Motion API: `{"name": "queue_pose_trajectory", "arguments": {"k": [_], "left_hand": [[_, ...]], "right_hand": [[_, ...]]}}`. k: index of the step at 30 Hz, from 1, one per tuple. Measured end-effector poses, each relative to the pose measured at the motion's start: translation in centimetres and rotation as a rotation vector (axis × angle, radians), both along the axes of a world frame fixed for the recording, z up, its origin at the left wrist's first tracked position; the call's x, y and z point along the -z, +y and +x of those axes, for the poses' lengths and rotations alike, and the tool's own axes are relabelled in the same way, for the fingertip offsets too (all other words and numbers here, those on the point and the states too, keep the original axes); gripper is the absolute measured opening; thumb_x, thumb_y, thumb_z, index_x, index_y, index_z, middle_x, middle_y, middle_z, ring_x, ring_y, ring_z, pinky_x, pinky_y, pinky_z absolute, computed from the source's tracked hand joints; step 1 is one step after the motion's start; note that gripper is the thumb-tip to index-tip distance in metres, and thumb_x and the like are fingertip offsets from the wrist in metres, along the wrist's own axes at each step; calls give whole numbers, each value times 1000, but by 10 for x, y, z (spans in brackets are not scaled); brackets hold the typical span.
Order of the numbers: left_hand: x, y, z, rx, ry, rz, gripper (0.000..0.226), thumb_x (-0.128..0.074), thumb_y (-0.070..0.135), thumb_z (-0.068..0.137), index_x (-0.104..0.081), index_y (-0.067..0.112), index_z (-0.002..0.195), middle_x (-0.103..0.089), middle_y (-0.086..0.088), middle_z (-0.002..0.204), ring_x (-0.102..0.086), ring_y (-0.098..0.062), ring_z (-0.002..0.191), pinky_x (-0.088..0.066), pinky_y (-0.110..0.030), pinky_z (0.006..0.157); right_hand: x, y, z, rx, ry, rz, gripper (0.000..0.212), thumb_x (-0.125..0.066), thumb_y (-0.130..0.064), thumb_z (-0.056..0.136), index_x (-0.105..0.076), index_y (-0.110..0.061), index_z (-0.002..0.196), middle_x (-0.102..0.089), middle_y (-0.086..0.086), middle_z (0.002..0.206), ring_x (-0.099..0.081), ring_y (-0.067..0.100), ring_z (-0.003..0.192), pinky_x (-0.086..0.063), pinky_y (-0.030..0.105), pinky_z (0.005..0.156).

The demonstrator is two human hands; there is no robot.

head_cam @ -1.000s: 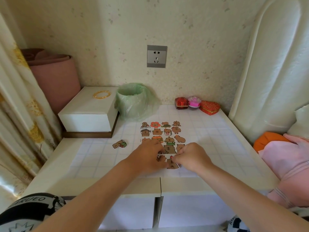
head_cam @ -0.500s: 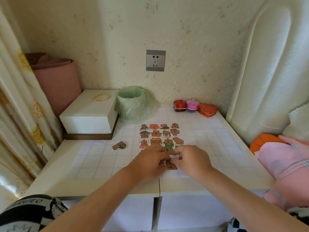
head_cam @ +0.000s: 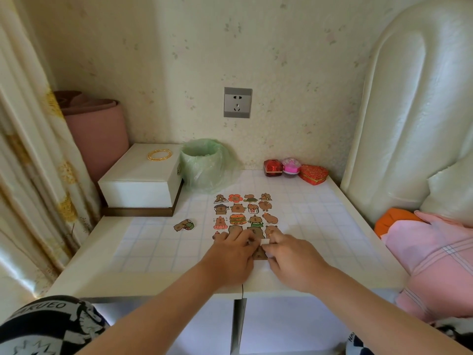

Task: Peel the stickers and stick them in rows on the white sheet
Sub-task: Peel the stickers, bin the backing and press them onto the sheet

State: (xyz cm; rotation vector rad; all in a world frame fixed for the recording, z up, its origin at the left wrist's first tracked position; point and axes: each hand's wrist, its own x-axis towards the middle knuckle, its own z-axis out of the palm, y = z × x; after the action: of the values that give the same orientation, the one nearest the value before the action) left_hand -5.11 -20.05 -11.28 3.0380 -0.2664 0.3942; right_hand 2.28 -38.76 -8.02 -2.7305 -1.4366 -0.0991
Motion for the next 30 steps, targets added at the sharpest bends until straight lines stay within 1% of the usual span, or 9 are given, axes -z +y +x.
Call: {"name": "queue_pose_trajectory", "arguments": {"k": [5, 8, 12, 14, 16, 21, 23, 26, 30], "left_hand": [[-4, -3, -1, -27, 105, -57, 63, -18, 43, 91, -52, 25, 140, -44, 5, 141, -36, -19, 132, -35, -40, 103], [-3, -2, 0, -27, 100, -38, 54, -26, 39, 97, -48, 25, 144, -38, 6, 146, -30, -18, 136, -30, -39, 107], [-4, 1, 2, 29, 57, -113, 40, -42, 40, 99, -63, 26, 131, -54, 4, 133, -43, -20, 128, -42, -44, 98], [-3, 4, 1, 128, -28, -181, 32, -49, 36, 94, -75, 28, 111, -66, 6, 110, -58, -20, 104, -54, -42, 76], [-2, 7, -4, 171, -54, -216, 26, -54, 29, 92, -78, 29, 101, -69, 8, 99, -62, -16, 92, -55, -36, 63], [0, 14, -13, 211, -52, -196, 24, -56, 17, 91, -78, 24, 96, -70, 8, 105, -62, -14, 93, -53, -28, 65], [-2, 12, -14, 208, -49, -206, 22, -56, 14, 88, -77, 21, 86, -69, 7, 96, -58, -14, 82, -50, -27, 62], [-5, 9, -13, 160, -14, -235, 20, -52, 14, 87, -69, 16, 76, -62, 5, 82, -44, -9, 73, -50, -36, 62], [0, 3, -8, 88, -16, -208, 30, -43, 28, 90, -66, 16, 105, -61, 1, 101, -52, -16, 93, -52, -37, 75]], "right_hand": [[-10, -10, -9, -62, 18, -70, 31, -43, -27, 97, -67, -23, 115, -54, -4, 125, -55, 21, 107, -47, 33, 79], [-13, -14, -11, -74, 45, -72, 33, -43, -25, 98, -68, -21, 119, -53, -5, 138, -52, 21, 120, -45, 32, 90], [-7, -18, -10, -148, 12, -66, 37, -39, -20, 96, -70, -23, 117, -56, -8, 134, -52, 22, 113, -44, 34, 87], [-3, -18, -9, -155, 12, -63, 37, -39, -17, 93, -70, -23, 112, -59, -9, 126, -52, 22, 105, -45, 35, 83], [-1, -16, -8, -141, 20, -41, 36, -40, -15, 93, -72, -23, 109, -61, -9, 122, -54, 22, 102, -46, 33, 81], [-4, -12, -6, -81, 120, 32, 33, -45, -14, 93, -72, -24, 110, -61, -11, 118, -54, 16, 106, -48, 31, 83], [-5, -12, -6, -38, 153, 62, 28, -47, -17, 95, -68, -24, 113, -58, -11, 117, -53, 14, 109, -47, 30, 84], [-1, -10, -7, 15, 124, 95, 32, -47, -21, 96, -59, -22, 126, -54, -6, 123, -51, 18, 111, -47, 31, 85], [3, -7, -7, 19, 11, 21, 40, -43, -29, 94, -54, -22, 132, -49, 1, 125, -48, 21, 109, -48, 34, 84]]}}
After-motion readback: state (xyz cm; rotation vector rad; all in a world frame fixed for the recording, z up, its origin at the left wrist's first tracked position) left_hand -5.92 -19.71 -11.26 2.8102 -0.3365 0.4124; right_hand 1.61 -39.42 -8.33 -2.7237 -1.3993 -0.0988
